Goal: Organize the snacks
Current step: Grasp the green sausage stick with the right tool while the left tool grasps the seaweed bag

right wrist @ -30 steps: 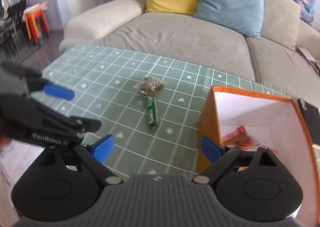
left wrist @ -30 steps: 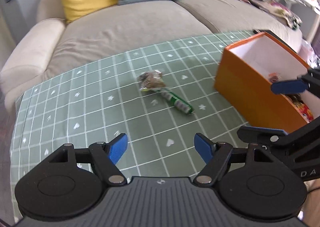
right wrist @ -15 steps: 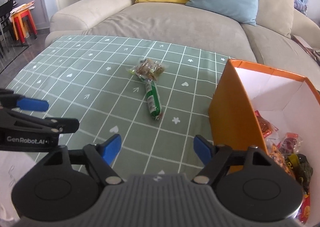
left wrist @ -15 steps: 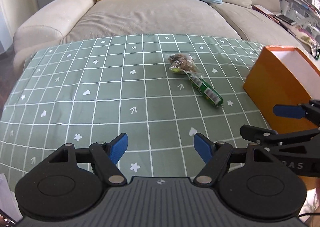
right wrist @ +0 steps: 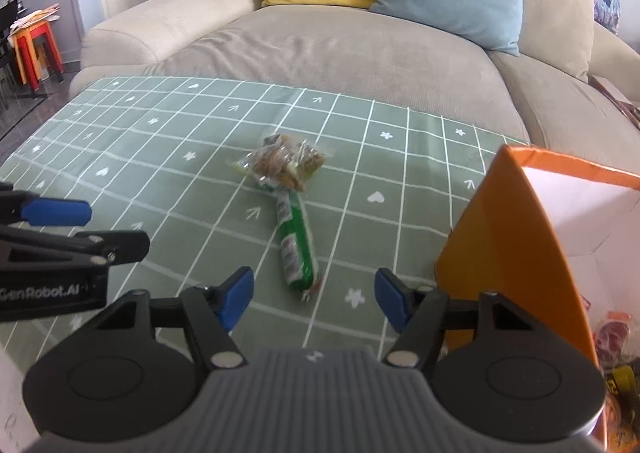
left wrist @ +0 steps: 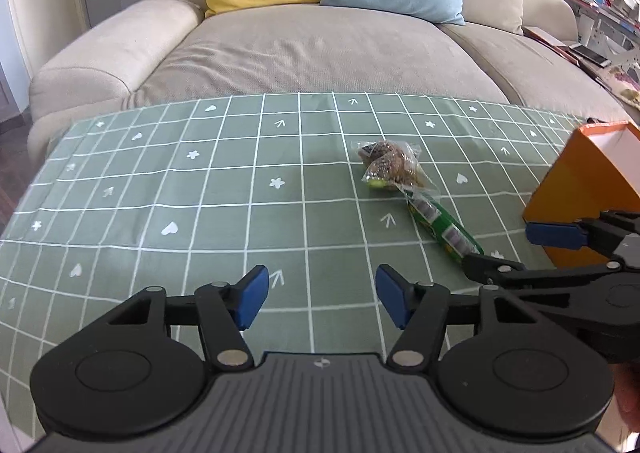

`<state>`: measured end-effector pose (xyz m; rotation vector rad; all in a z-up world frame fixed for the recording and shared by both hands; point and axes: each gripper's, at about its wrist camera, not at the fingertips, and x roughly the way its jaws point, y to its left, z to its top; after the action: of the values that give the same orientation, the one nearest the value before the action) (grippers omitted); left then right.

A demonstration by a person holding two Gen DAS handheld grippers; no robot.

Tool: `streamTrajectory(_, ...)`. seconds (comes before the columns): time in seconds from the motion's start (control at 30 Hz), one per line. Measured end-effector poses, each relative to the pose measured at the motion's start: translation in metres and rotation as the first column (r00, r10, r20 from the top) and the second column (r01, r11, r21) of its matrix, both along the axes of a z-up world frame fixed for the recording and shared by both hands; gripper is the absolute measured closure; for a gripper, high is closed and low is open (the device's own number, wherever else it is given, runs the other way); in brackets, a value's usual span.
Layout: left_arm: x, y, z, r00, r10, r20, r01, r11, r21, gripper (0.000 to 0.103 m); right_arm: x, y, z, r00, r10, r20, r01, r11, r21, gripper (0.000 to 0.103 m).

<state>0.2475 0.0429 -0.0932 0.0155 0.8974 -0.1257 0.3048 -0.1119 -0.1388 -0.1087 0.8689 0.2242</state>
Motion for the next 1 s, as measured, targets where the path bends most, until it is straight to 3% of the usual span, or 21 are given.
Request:
streamTrajectory(0.13,0.016,0.004,-0.004,0.999,0.006,-0.046,-0.009,0.998,-0.057,0.030,0.020,0.007,-0.007,1.000,0.018,-0.007,-0.018,1.000,-0.025,0.043)
streamTrajectory(0.23,0.022,0.004,-0.007,0.999,0.014,-0.050,-0.016,0.999,-0.036,0.030,0.034,0.012,-0.012,0.999,0.029,-0.024,-0.030,0.999,-0.034,0.049)
streamTrajectory(0.43,0.025,0.008,-0.013,0.997,0.016,-0.071,-0.018,0.999,-0.030,0.030,0.053,0.018,-0.021,0.997,0.025,-0.066,-0.026,1.000,-0.009,0.051)
streamTrajectory(0.63,0.026,0.011,-0.015,0.997,0.022,-0.079,-0.024,0.999,-0.030,0.030,0.056,0.021,-0.029,0.995,0.033,-0.091,-0.034,0.999,0.000,0.066)
streamTrajectory(0.7,0.026,0.010,-0.016,0.997,0.019,-0.080,-0.022,0.999,-0.030,0.030,0.052,0.021,-0.028,0.995,0.046,-0.088,-0.047,0.999,-0.003,0.082)
streamTrajectory(1.0,0.021,0.003,-0.012,0.999,-0.014,-0.038,0.013,0.999,-0.044,0.030,0.024,0.000,-0.022,0.994,-0.042,-0.105,0.043,0.999,0.004,0.084)
